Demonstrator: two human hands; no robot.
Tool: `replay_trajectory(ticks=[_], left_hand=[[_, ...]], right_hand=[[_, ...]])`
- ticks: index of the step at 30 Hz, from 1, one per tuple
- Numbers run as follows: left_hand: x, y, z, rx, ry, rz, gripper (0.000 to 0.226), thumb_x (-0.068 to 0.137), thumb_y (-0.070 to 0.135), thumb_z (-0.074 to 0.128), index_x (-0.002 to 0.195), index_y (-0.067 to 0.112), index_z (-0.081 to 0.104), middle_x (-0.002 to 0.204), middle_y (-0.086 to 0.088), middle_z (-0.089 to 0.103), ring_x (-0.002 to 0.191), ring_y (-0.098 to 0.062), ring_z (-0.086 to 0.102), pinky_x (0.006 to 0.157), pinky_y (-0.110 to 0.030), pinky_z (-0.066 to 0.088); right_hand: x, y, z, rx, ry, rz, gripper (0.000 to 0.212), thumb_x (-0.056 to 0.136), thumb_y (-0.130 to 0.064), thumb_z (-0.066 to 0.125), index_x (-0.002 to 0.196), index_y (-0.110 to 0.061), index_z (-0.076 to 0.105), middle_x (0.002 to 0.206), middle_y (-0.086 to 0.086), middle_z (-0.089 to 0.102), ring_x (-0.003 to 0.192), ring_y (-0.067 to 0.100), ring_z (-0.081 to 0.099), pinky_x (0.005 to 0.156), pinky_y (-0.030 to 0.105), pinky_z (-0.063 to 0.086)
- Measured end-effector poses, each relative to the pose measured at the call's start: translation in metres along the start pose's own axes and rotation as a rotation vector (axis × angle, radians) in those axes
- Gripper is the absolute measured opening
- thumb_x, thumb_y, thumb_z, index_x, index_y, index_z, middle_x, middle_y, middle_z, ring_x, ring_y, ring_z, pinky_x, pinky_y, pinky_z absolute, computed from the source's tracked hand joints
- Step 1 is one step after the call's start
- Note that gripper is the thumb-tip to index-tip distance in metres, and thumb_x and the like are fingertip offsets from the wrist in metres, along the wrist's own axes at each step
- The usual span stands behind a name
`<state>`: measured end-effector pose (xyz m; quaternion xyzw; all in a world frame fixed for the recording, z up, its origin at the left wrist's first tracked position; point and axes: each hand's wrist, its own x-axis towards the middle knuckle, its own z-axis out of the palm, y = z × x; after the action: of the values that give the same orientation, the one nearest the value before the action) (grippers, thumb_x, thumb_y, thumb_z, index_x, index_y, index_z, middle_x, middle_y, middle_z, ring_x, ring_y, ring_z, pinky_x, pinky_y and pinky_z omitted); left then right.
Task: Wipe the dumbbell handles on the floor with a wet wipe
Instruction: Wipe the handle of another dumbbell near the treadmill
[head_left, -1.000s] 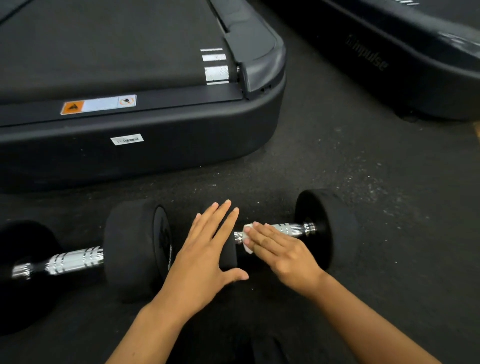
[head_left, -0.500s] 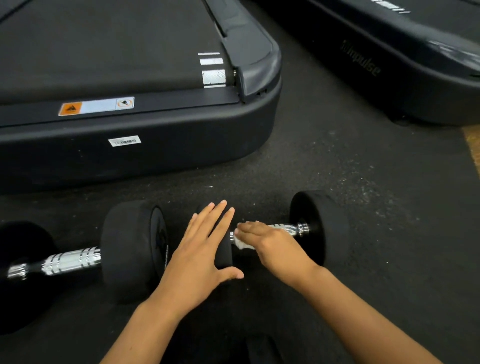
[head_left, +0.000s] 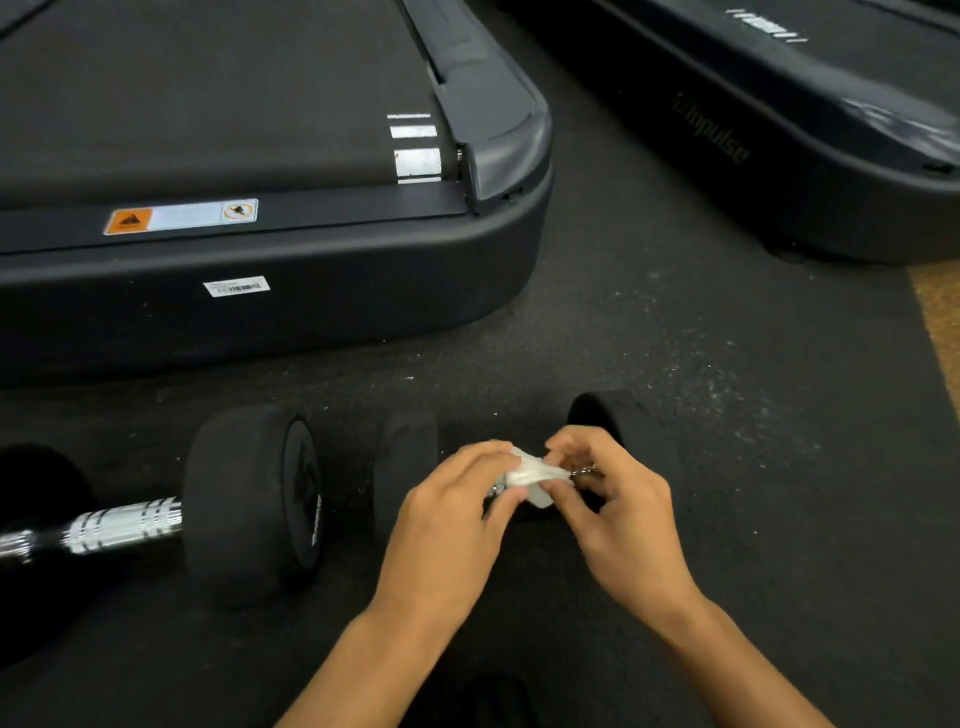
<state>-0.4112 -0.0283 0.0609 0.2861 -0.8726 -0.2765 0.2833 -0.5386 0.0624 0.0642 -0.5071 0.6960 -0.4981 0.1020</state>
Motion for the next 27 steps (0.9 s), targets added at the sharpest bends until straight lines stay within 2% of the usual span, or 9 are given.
replay_trajectory(ticks=[4,7,10,11,13,15,17,20,27], left_hand=[[0.008,0.0,0.019,0.13,-0.002,0.005,0.027,0.068,0.014,0.078,0.093,0.014,0.07,0.099,0.002,0.069,0.092,-0.008,0.064,0.08,-0.021,0.051],[0.012,-0.004,0.034,0.325,-0.061,0.018,0.034,0.055,0.009,0.086,0.085,0.009,0.07,0.094,-0.004,0.07,0.091,-0.018,0.067,0.077,-0.029,0.053],[0.015,-0.002,0.041,0.41,-0.15,-0.019,0.043,0.046,0.007,0.089,0.083,0.009,0.069,0.084,-0.004,0.069,0.078,-0.019,0.068,0.059,-0.026,0.053],[0.016,0.001,0.041,0.422,-0.181,-0.04,0.04,0.049,0.007,0.087,0.083,0.012,0.066,0.079,-0.002,0.066,0.07,-0.016,0.066,0.05,-0.023,0.046],[0.017,0.004,0.045,0.428,-0.208,-0.056,0.037,0.06,0.007,0.081,0.089,0.016,0.06,0.079,0.0,0.063,0.065,-0.014,0.063,0.047,-0.021,0.035],[0.015,0.0,0.054,0.437,-0.166,-0.022,0.049,0.052,0.006,0.085,0.095,0.016,0.064,0.082,-0.001,0.067,0.067,-0.015,0.067,0.046,-0.023,0.044],[0.008,-0.01,0.067,0.427,-0.104,0.043,0.057,0.045,0.002,0.087,0.099,0.013,0.071,0.093,-0.005,0.072,0.081,-0.019,0.07,0.058,-0.028,0.055],[0.0,-0.023,0.081,0.421,-0.027,0.176,0.046,0.06,0.004,0.062,0.105,0.009,0.071,0.107,-0.006,0.07,0.099,-0.019,0.066,0.082,-0.033,0.052],[0.024,-0.02,0.098,0.27,-0.139,0.334,0.043,0.075,0.014,0.039,0.104,0.011,0.071,0.105,-0.004,0.07,0.098,-0.016,0.066,0.089,-0.031,0.048]], right_hand=[[0.004,0.005,-0.01,0.038,0.001,0.119,0.042,0.079,0.002,0.068,0.106,-0.027,0.054,0.095,-0.013,0.062,0.097,0.009,0.061,0.084,0.019,0.047],[0.011,0.021,-0.025,-0.255,0.109,0.101,0.044,0.079,-0.005,0.069,0.115,-0.024,0.054,0.115,-0.013,0.054,0.115,0.006,0.048,0.097,0.017,0.036],[0.012,0.043,-0.026,-0.446,0.077,0.169,0.054,0.083,-0.012,0.067,0.132,-0.017,0.046,0.141,-0.004,0.04,0.137,0.012,0.024,0.112,0.033,0.024],[0.01,0.049,-0.024,-0.496,0.053,0.196,0.058,0.085,-0.015,0.065,0.137,-0.015,0.041,0.146,-0.002,0.034,0.14,0.013,0.018,0.113,0.033,0.019],[0.007,0.057,-0.019,-0.588,0.03,0.206,0.061,0.086,-0.019,0.063,0.141,-0.011,0.035,0.149,0.001,0.03,0.141,0.015,0.013,0.113,0.032,0.014],[0.006,0.059,-0.016,-0.625,0.042,0.209,0.061,0.087,-0.019,0.061,0.141,-0.009,0.035,0.149,0.003,0.032,0.141,0.016,0.015,0.113,0.031,0.014],[0.006,0.06,-0.015,-0.645,0.068,0.198,0.059,0.087,-0.017,0.062,0.139,-0.008,0.038,0.147,0.004,0.036,0.139,0.018,0.02,0.112,0.033,0.017],[0.004,0.062,-0.012,-0.668,0.101,0.171,0.055,0.085,-0.015,0.063,0.136,-0.007,0.043,0.144,0.006,0.04,0.137,0.02,0.026,0.11,0.035,0.022],[0.003,0.063,-0.012,-0.68,0.113,0.149,0.053,0.085,-0.014,0.063,0.134,-0.007,0.045,0.142,0.006,0.042,0.135,0.02,0.028,0.109,0.033,0.021]])
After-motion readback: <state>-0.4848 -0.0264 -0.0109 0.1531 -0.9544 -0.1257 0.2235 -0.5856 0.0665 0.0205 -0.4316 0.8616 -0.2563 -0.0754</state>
